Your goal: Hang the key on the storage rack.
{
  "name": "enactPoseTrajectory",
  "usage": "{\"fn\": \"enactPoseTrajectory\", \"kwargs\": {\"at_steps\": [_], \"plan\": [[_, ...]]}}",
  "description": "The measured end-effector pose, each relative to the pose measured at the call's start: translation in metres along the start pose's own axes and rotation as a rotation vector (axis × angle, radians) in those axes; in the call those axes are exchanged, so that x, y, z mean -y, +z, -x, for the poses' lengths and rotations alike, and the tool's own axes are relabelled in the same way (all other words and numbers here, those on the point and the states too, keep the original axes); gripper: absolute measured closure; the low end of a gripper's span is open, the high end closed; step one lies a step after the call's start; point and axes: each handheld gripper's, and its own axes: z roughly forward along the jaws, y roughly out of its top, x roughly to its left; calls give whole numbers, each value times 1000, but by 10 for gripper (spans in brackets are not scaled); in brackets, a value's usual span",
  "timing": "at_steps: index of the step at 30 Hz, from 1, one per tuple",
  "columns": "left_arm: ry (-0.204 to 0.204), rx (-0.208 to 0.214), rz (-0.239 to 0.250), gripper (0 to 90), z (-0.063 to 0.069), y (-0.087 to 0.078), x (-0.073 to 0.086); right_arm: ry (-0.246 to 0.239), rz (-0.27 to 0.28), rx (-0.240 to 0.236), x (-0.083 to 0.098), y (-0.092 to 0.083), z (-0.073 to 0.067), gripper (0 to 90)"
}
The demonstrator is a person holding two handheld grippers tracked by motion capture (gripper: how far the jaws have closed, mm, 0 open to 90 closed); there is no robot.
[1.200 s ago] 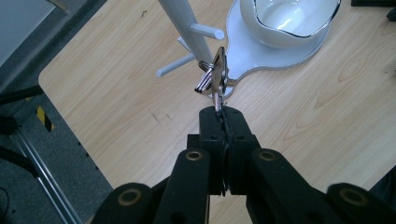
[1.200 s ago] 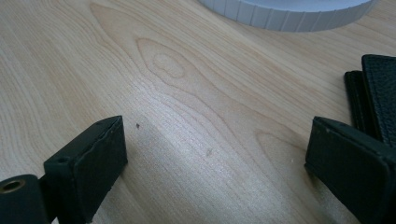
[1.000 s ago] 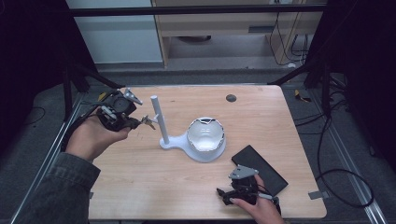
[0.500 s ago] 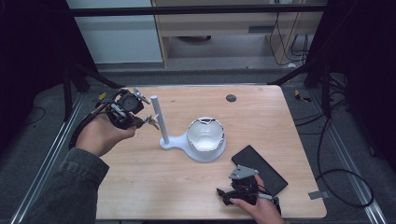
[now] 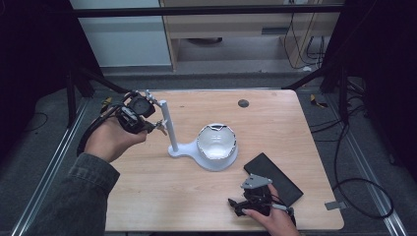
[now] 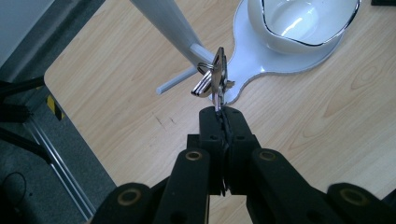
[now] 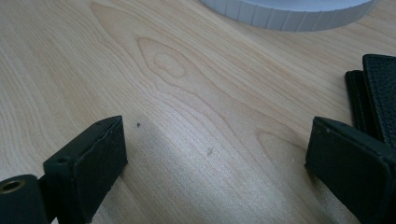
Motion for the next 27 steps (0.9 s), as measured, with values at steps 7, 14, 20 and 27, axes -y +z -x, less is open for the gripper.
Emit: {"fn": "enactPoseTrajectory", "kwargs": {"at_steps": [7,14,20,27], "plan": [[13,-5,-13,884,3,5,-5,-2,0,1,0,0,0,52],[8,1,6,884,4,4,-4,-2,-1,1,0,0,0,51],[6,-12,32,884,4,-5,-10,-3,-1,1,0,0,0,51],[-9,-26,58,884,3,-3,-17,-3,0,1,0,0,0,50]]}}
